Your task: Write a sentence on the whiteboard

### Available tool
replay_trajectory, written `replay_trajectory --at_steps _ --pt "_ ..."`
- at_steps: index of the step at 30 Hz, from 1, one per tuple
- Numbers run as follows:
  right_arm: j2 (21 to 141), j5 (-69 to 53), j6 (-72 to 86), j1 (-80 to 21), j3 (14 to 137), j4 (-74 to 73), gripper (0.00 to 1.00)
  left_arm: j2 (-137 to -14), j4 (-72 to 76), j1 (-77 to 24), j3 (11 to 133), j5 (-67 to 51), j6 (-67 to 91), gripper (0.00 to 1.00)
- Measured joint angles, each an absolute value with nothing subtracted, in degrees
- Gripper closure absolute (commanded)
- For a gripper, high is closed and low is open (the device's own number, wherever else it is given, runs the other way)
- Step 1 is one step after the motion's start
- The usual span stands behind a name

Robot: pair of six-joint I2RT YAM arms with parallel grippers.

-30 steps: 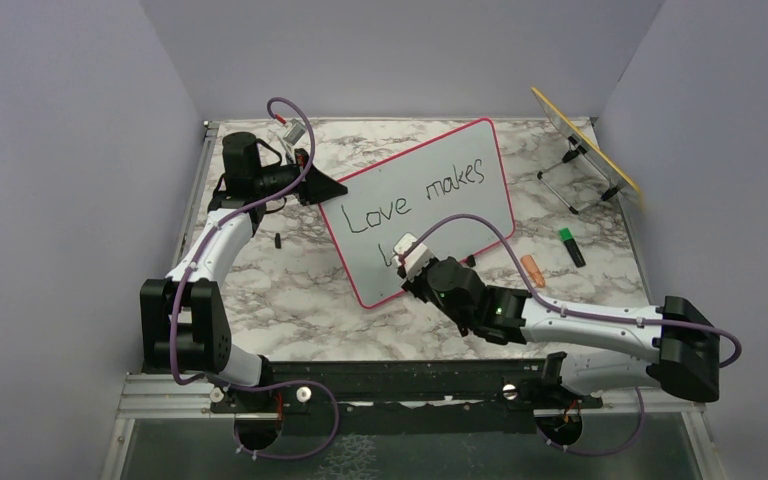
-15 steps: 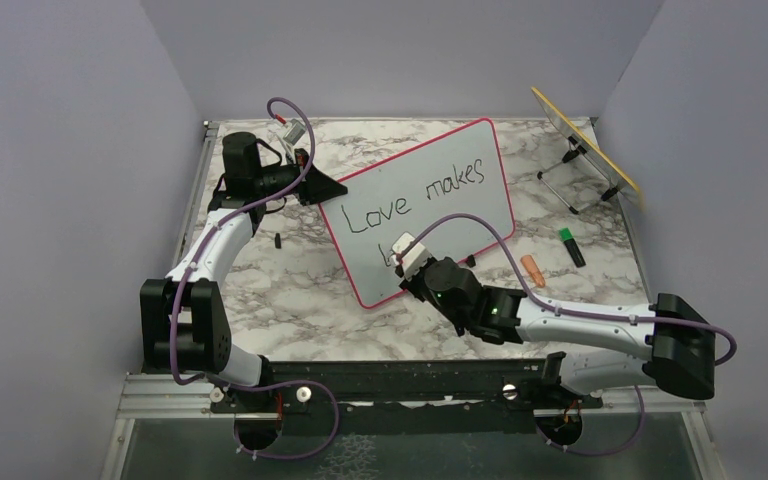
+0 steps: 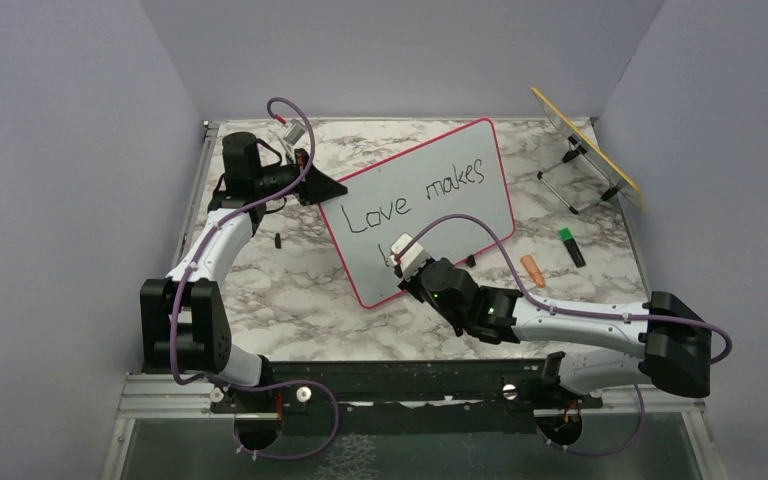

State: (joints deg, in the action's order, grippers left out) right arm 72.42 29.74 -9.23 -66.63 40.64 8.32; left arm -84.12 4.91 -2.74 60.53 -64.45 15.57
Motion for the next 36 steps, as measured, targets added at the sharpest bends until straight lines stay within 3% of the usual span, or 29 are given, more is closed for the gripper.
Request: replay_trajectory --at_steps 36 --pt "68.88 26.76 -8.34 -65.89 38.17 7.03 0.99 -84.12 4.91 -2.74 60.53 -64.45 15.57 1.0"
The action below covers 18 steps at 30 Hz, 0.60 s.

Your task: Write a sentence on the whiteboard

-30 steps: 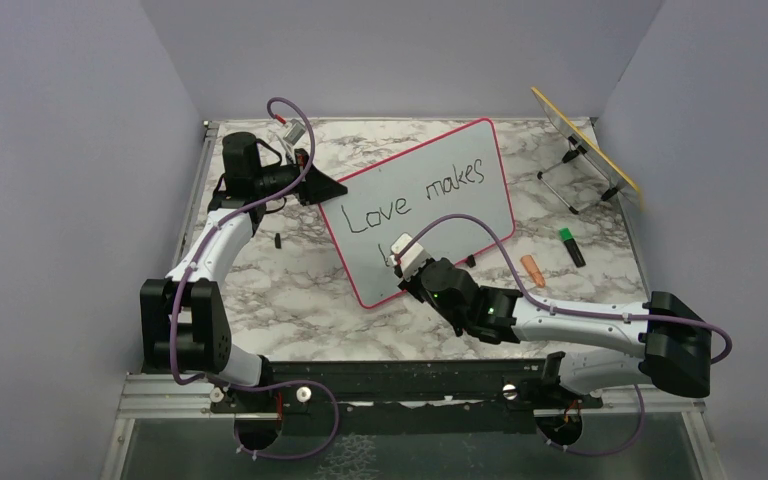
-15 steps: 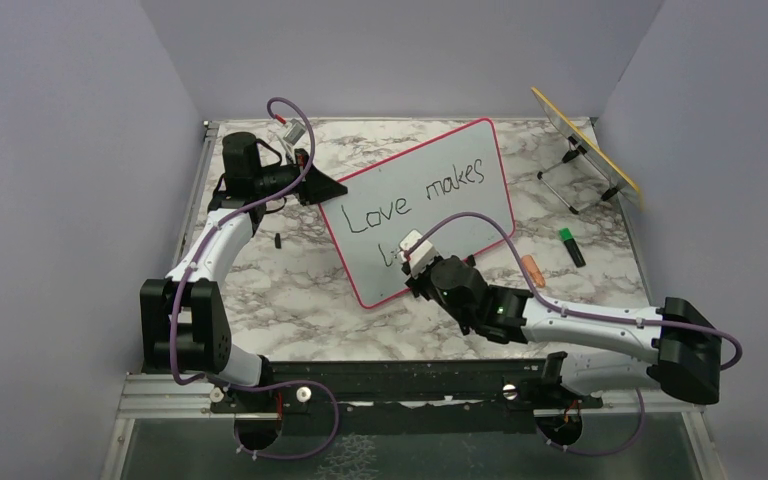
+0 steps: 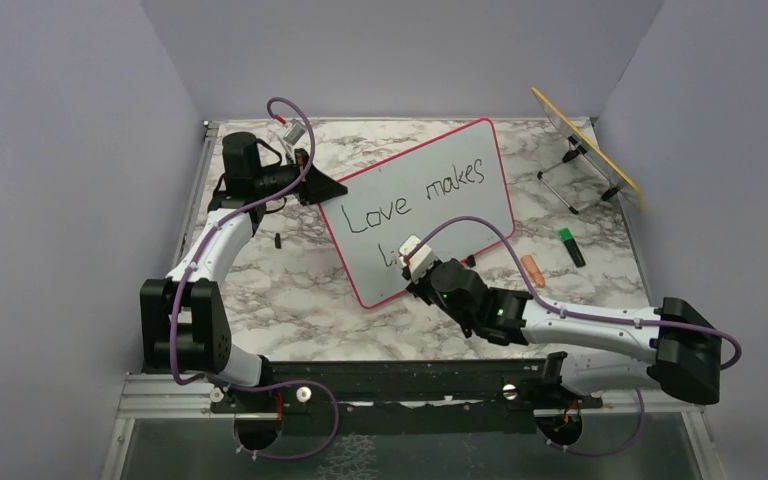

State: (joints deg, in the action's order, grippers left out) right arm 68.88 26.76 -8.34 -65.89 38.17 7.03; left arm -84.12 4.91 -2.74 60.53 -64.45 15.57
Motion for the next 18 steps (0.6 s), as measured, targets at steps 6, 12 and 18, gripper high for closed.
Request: replay_trajectory --at_steps 6,12,18 --pt "69.12 26.76 -7.97 -65.89 38.04 7.42 0.99 -84.12 4.91 -2.74 60.53 -64.45 15.57 1.0" --pt "69.76 26.83 -7.97 -65.89 38.04 7.75 0.99 -84.12 4.91 -2.74 60.53 -64.45 15.57 1.0" --pt "69.8 27.4 -7.97 -65.87 38.04 8.21 0.99 -84.12 4.91 -2.74 60.53 -64.45 15.57 1.0"
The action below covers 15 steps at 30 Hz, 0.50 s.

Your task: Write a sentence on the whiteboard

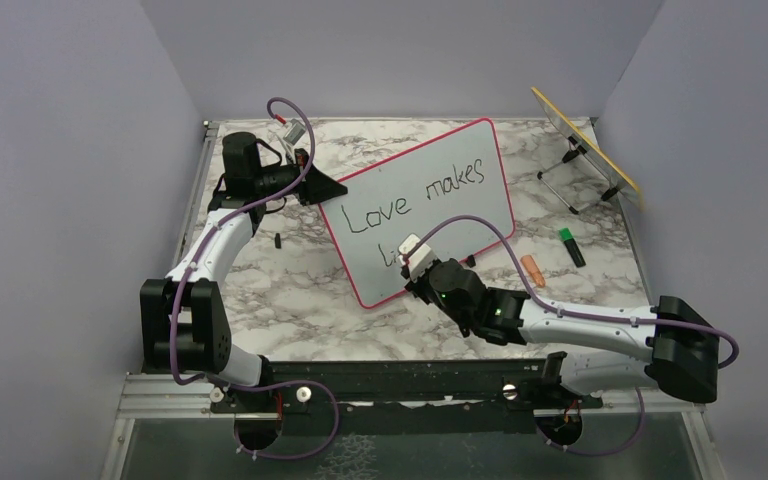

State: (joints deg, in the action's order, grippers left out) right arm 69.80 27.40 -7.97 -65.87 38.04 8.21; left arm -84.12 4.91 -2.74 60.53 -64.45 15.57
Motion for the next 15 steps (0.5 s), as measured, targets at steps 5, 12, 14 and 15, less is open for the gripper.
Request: replay_trajectory --at_steps 5,12,14,15 --pt "70.0 27.57 -7.97 -65.63 38.04 9.08 0.99 -84.12 4.91 -2.74 60.53 -64.45 15.57 1.0" --pt "70.61 27.62 -7.97 -65.54 38.06 9.39 0.99 -84.12 4.89 -2.72 60.53 -64.45 15.57 1.0" --pt "70.61 27.62 -7.94 -65.52 38.06 9.37 0.99 -84.12 4.89 -2.72 60.53 -64.45 15.57 1.0" --pt "70.61 27.64 -7.94 -65.52 38.06 9.32 0.99 -84.12 4.86 -2.72 60.53 -64.45 15.57 1.0"
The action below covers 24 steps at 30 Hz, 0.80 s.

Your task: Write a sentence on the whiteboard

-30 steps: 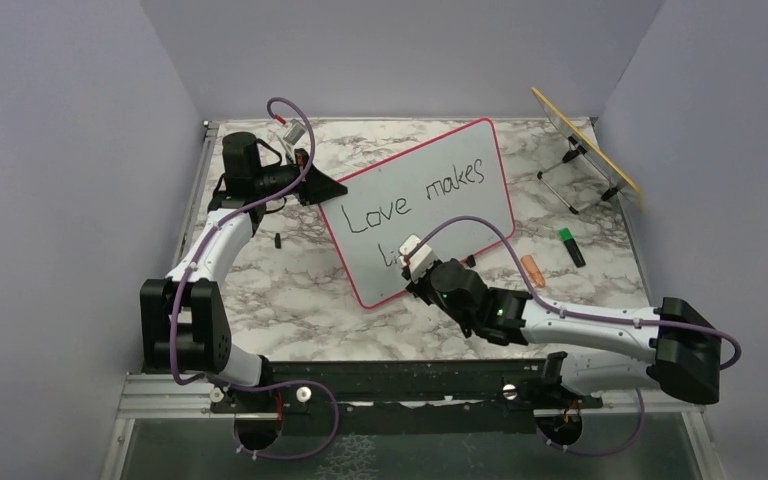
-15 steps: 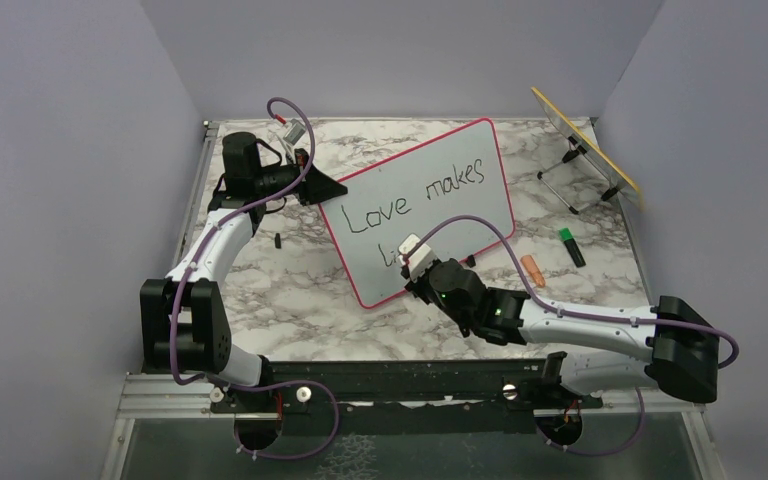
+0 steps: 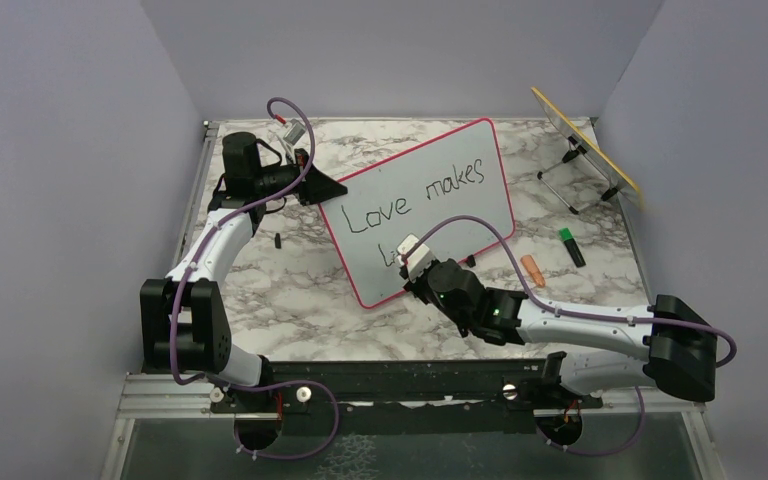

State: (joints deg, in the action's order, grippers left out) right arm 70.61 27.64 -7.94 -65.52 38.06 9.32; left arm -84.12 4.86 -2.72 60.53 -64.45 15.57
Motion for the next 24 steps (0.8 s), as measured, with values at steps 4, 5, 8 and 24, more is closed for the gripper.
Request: replay_trajectory --at_steps 4,5,8,24 --pt "70.59 27.57 -7.64 -65.52 38.06 8.73 0.99 -84.12 4.86 -2.72 60.53 -64.45 15.57 1.0" --pt "70.59 27.57 -7.51 -65.52 38.09 8.45 0.99 -84.14 4.86 -2.72 60.53 -64.45 15.57 1.0" --pt "70.37 27.51 -7.35 -65.52 38.09 7.07 0.99 -84.12 4.84 -2.72 60.53 -64.45 15.57 1.0" --pt "68.79 27.16 -6.09 -65.45 38.09 3.44 0.99 -84.14 4.84 -2.7 60.53 -64.45 15.57 1.0"
